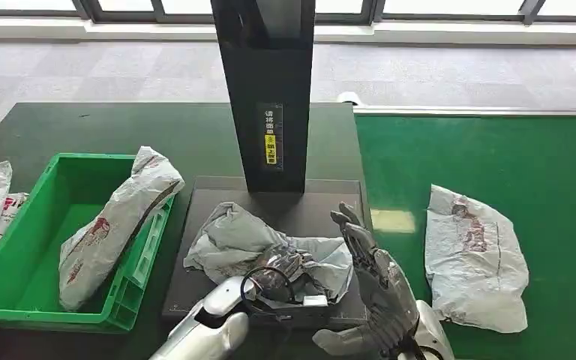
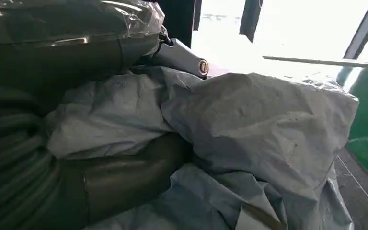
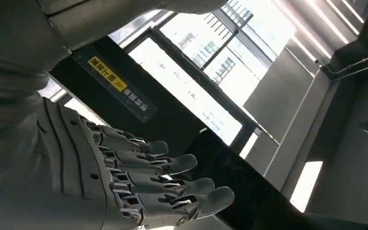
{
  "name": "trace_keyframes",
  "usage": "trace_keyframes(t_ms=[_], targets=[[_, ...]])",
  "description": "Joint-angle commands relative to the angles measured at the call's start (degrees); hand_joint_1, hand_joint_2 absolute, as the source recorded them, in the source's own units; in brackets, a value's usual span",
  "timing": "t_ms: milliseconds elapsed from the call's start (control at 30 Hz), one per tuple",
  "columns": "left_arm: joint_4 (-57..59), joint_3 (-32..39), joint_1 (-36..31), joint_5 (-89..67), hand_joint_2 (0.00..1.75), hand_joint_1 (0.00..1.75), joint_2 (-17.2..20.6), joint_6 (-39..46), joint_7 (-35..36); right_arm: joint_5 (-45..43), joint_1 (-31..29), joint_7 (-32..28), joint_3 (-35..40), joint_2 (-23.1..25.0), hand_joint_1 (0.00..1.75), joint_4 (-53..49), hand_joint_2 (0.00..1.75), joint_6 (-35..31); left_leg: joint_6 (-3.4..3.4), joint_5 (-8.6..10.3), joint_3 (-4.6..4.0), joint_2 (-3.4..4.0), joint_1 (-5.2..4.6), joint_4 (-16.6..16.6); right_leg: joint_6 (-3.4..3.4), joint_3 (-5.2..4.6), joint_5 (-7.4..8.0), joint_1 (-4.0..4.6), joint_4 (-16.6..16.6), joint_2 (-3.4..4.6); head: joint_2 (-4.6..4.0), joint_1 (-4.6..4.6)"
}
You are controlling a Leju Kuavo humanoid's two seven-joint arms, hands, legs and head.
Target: Moved the parcel from conveyor to table for the left to box.
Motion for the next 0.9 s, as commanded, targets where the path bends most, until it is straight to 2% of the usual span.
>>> trace_keyframes(t_ms=[33,67,100,133,233,333,467,600,633,733,800,833,900], targets=[[-22.25,6.75,6.75,1.31,1.75,1.75,5.97,12.09,3.11,0.02,1.70,-3.79,-2.96,0.95,0.00,-0.50,1.75,-0.39,-0.08,0.03,-0.08,0.12,0.04,-0.05,-0.04,-0.12,0.06,0.04,-0.05,0.08,0.00,0.00],[-28.83,8.13,8.90,2.34,1.75,1.75,7.33,11.22,3.20,0.09,2.18,-3.78,-2.89,0.88,0.00,-0.83,1.75,-0.58,-0.10,0.04,-0.08,0.15,0.05,-0.10,-0.05,-0.14,0.08,0.05,-0.10,0.10,0.00,0.00],[-34.37,10.30,10.81,4.39,1.75,1.75,7.74,15.52,1.48,0.00,2.34,-4.00,-2.67,0.74,0.00,-1.18,1.75,-1.28,-0.08,0.00,-0.10,0.16,0.04,-0.04,-0.05,-0.19,0.04,0.04,-0.02,0.12,0.00,0.00],[-39.18,11.47,12.34,5.99,1.75,1.75,8.74,15.57,0.99,0.03,2.65,-3.95,-2.71,0.62,0.00,-1.33,1.75,-1.53,-0.10,0.00,-0.08,0.21,0.04,-0.08,-0.06,-0.21,0.05,0.04,-0.04,0.17,0.00,0.00],[-48.94,15.77,16.87,14.08,1.75,1.75,8.72,17.19,-3.21,-0.11,4.20,-4.00,-2.54,-0.05,0.00,-1.38,1.75,-2.92,-0.13,-0.06,-0.07,0.38,0.08,-0.11,-0.08,-0.24,0.04,0.08,-0.03,0.33,0.00,0.00],[-51.01,17.30,19.33,15.51,1.75,1.75,8.63,20.04,-5.86,-0.46,5.59,-4.00,-1.68,-0.74,0.00,-1.76,1.75,-4.89,-0.10,-0.02,0.02,0.20,0.06,-0.14,-0.09,-0.21,-0.01,0.06,-0.05,0.16,0.00,-0.02],[-50.07,17.22,19.12,15.50,1.75,1.75,8.20,20.31,-6.24,-0.52,5.46,-4.00,-1.55,-0.79,0.00,-1.56,1.75,-5.18,-0.06,0.00,0.10,0.10,0.04,-0.12,-0.04,-0.23,-0.02,0.04,-0.05,0.09,-0.02,0.00],[-50.07,17.22,19.12,15.50,1.75,1.75,8.20,20.31,-6.24,-0.52,5.46,-4.00,-1.55,-0.79,0.00,-1.56,1.75,-5.18,-0.06,0.06,-0.17,0.08,0.04,-0.13,-0.04,-0.18,0.04,0.04,-0.11,0.06,0.00,-0.02],[-49.67,17.29,18.85,15.77,1.75,1.75,7.89,21.74,-6.90,-0.50,5.40,-4.00,-1.72,-0.58,0.00,-1.52,1.75,-5.32,-0.02,0.02,-0.24,0.06,0.04,-0.08,-0.03,-0.23,0.02,0.03,-0.07,0.05,0.00,0.00],[-53.73,23.71,21.85,18.89,1.75,1.75,4.10,22.49,-13.63,-0.10,6.47,-4.00,-1.76,0.38,0.00,-2.29,1.75,-5.57,-0.05,0.02,-0.20,0.09,0.05,-0.12,-0.04,-0.19,0.02,0.05,-0.13,0.05,0.00,0.00],[-55.58,25.63,22.93,21.29,1.75,1.75,3.37,22.49,-15.57,-0.12,6.70,-4.00,-1.55,0.40,0.00,-2.71,1.75,-5.29,-0.06,-0.02,-0.20,0.12,0.06,-0.11,-0.05,-0.21,0.00,0.06,-0.11,0.09,0.00,-0.02],[-58.24,29.01,24.44,22.96,1.75,1.75,1.18,22.49,-19.75,-0.30,6.38,-4.00,-1.38,0.13,0.00,-2.58,1.75,-4.96,-0.04,-0.06,-0.17,0.15,0.04,-0.08,-0.04,-0.20,-0.05,0.03,-0.05,0.13,0.00,-0.02],[-67.91,34.22,26.00,26.41,1.75,1.75,-1.52,22.49,-21.55,-0.33,6.16,-4.00,-1.41,0.44,0.00,-2.59,1.75,-4.80,-0.04,-0.08,-0.16,0.18,0.05,-0.07,-0.04,-0.20,-0.05,0.05,-0.06,0.16,-0.02,-0.02]])
